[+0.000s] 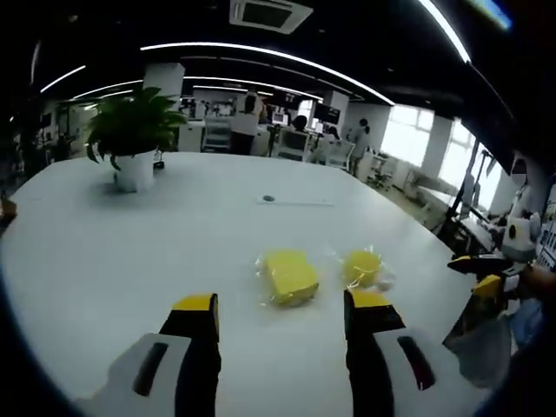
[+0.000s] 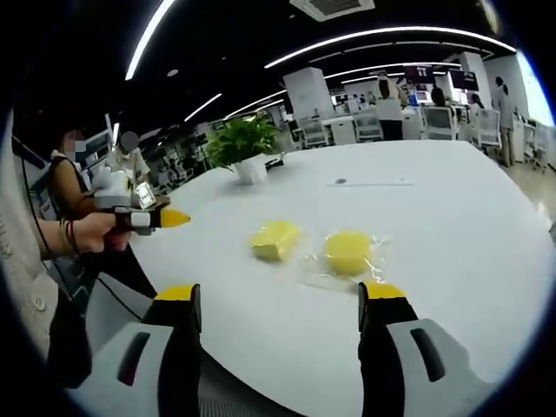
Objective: Compare the silicone blocks by pressing each to a similar depth, holding the contact briefly, and releasing to observe deformation and rebound differences across the visible hardness samples.
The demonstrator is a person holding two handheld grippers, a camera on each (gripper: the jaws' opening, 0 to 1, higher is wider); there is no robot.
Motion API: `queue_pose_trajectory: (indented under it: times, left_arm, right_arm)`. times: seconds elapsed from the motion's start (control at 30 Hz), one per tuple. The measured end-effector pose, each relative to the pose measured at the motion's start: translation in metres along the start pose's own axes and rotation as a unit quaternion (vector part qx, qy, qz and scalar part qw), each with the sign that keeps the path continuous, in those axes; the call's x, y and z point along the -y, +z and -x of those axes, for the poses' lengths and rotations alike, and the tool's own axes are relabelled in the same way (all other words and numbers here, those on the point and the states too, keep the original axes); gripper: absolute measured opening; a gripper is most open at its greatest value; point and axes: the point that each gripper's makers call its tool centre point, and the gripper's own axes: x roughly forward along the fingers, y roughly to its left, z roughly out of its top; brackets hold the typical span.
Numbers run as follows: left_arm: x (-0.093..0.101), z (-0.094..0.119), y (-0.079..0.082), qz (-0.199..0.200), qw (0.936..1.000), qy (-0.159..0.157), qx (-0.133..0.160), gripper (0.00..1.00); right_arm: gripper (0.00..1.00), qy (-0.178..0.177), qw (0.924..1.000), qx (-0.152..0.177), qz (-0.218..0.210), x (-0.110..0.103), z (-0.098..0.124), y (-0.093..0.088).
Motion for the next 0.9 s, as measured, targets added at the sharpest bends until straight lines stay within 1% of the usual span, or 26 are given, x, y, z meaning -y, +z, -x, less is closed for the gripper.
queue_pose_trajectory:
  times: [0.1,0.2,0.27,0.33,0.4,0.5,0.6,0.8,0.9]
  left_arm:
    - [0.003,0.008,-0.005,-0.009,1.0000,0.000,0.001,0.58]
    - [0.003,0.017,-0.010,-0.020,0.9998,0.002,0.002,0.59]
    - [0.000,0.023,-0.014,-0.037,0.9993,0.009,0.004,0.61]
    - [0.000,0.028,-0.016,-0.043,0.9990,0.007,0.005,0.62]
    - [-0.003,0.034,-0.019,-0.051,0.9986,0.011,0.004,0.62]
    - [-0.007,0.041,-0.024,-0.049,0.9987,0.013,0.002,0.62]
    - [-0.009,0.047,-0.031,-0.060,0.9981,0.015,-0.004,0.61]
    - [-0.014,0.057,-0.038,-0.052,0.9984,0.021,-0.008,0.61]
    - [-0.016,0.060,-0.038,-0.052,0.9984,0.023,-0.006,0.62]
  right_arm:
    - [0.69,-0.005,1.0000,0.008,0.002,-0.001,0.003,-0.002]
    - [0.69,-0.007,0.9999,0.008,0.002,-0.003,0.006,-0.007]
    - [0.69,-0.010,0.9999,0.006,0.003,-0.005,0.008,-0.012]
    - [0.69,-0.012,0.9999,0.003,0.001,-0.007,0.009,-0.018]
    - [0.68,-0.015,0.9999,0.004,0.000,-0.010,0.011,-0.020]
    - [0.68,-0.022,0.9997,0.004,0.001,-0.011,0.013,-0.024]
    - [0.68,-0.031,0.9995,0.002,-0.001,-0.007,0.015,-0.026]
    - [0.70,-0.046,0.9989,0.006,-0.010,0.000,0.022,-0.025]
    - [0.70,-0.050,0.9986,0.007,-0.013,0.002,0.023,-0.024]
